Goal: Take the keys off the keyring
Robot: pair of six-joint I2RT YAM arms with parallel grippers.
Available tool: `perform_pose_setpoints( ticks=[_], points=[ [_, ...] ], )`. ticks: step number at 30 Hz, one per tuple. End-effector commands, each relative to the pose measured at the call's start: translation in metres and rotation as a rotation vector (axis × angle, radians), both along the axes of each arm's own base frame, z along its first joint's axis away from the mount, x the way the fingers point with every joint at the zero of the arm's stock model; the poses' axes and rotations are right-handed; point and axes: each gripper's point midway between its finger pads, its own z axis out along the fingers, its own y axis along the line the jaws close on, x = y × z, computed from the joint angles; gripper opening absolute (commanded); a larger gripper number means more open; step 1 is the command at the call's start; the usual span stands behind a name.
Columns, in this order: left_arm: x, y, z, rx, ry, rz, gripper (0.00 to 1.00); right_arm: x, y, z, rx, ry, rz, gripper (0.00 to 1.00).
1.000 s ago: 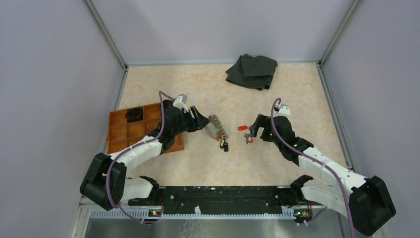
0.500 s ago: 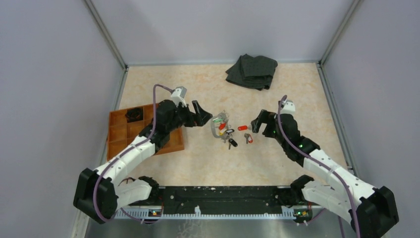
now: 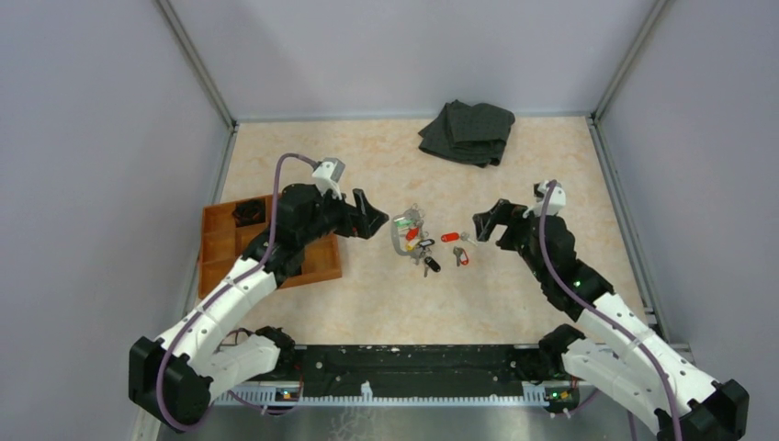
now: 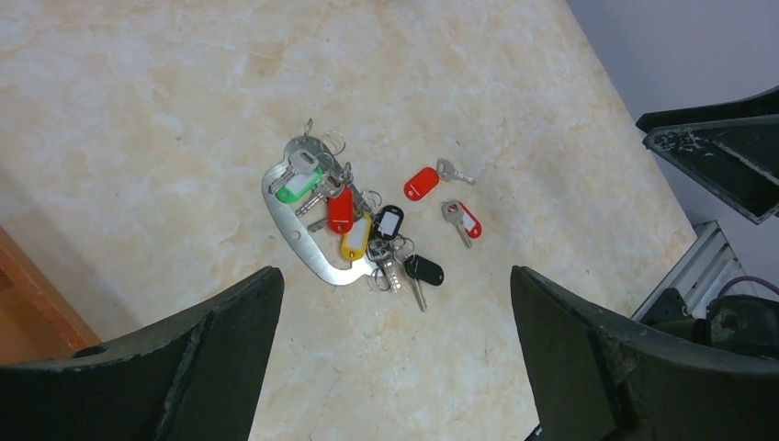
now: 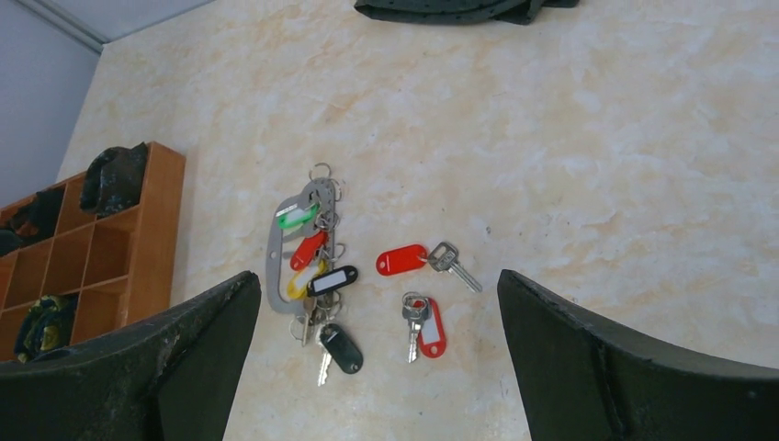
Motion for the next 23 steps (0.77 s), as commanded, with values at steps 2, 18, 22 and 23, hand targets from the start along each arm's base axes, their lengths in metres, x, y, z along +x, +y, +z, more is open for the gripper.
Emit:
perform_pose_setpoints(
  ticks=[2,18,22,23],
  points=[
    [0.0032,0.0046,0.015,0.015,-0.043,0.014,0.99,0.006,-0.0032,0.0357,0.037,-0.106,-0.019,0.99],
    [0.0043,0.0094,0.0142,0.034,-0.063,0.031,0.99,0.0054,0.0007,0.0324,0.033,-0.101,0.005,0.99],
    [0.0041,0.01,0.0136,0.035,-0.064,0.033,0.99,0.0056,0.0018,0.0325,0.033,-0.102,0.01,0.99],
    [0.0042,0.0101,0.0137,0.033,-0.064,0.034,0.99,0.0057,0.0021,0.0326,0.033,-0.102,0.011,0.99]
  ],
)
